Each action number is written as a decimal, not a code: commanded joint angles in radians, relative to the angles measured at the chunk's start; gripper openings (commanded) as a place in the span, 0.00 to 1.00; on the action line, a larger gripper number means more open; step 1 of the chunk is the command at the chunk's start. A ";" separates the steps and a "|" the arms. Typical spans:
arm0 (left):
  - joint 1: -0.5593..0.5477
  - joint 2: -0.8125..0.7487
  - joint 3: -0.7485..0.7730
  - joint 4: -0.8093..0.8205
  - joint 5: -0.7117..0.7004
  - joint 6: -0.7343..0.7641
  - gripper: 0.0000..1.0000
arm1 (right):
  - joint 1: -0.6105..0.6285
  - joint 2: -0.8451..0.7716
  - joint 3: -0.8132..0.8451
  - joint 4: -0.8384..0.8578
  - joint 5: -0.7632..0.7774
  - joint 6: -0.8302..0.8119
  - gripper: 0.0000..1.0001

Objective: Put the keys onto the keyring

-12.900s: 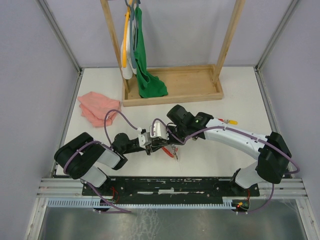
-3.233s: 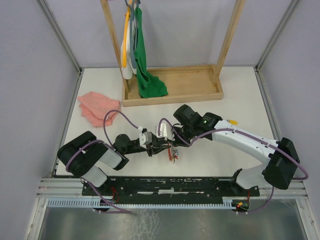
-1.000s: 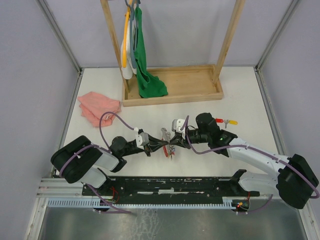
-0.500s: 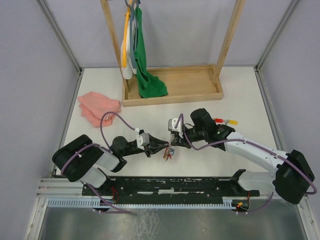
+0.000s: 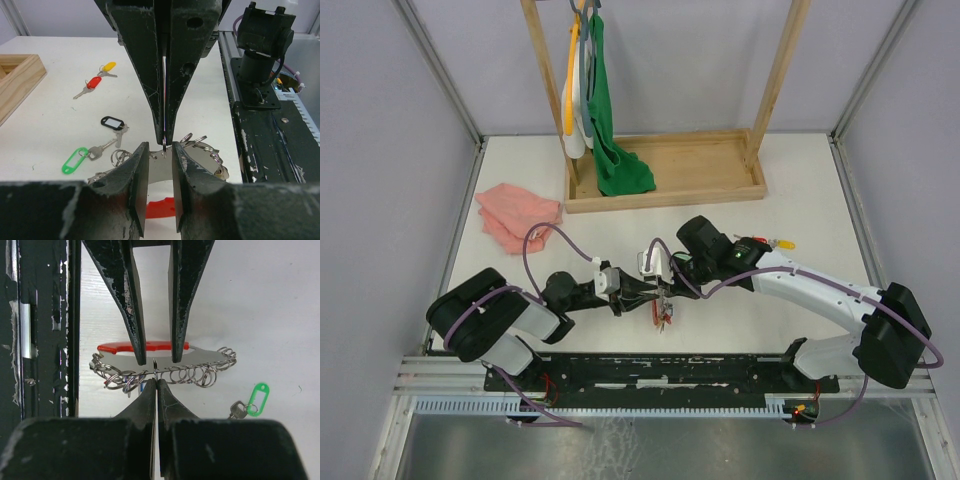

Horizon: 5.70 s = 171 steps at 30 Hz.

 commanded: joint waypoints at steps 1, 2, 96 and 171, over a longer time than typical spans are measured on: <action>-0.004 -0.016 0.027 0.106 0.029 0.036 0.31 | 0.011 -0.001 0.063 0.006 0.010 -0.025 0.01; -0.004 -0.016 0.027 0.105 0.031 0.035 0.31 | 0.011 0.000 0.066 0.006 0.010 -0.025 0.01; -0.034 -0.030 -0.056 -0.038 -0.262 0.460 0.03 | -0.376 0.065 -0.131 0.274 0.911 1.044 0.96; -0.034 0.103 -0.052 0.201 -0.528 -0.033 0.03 | -0.143 -0.043 -0.533 1.144 0.355 0.801 0.56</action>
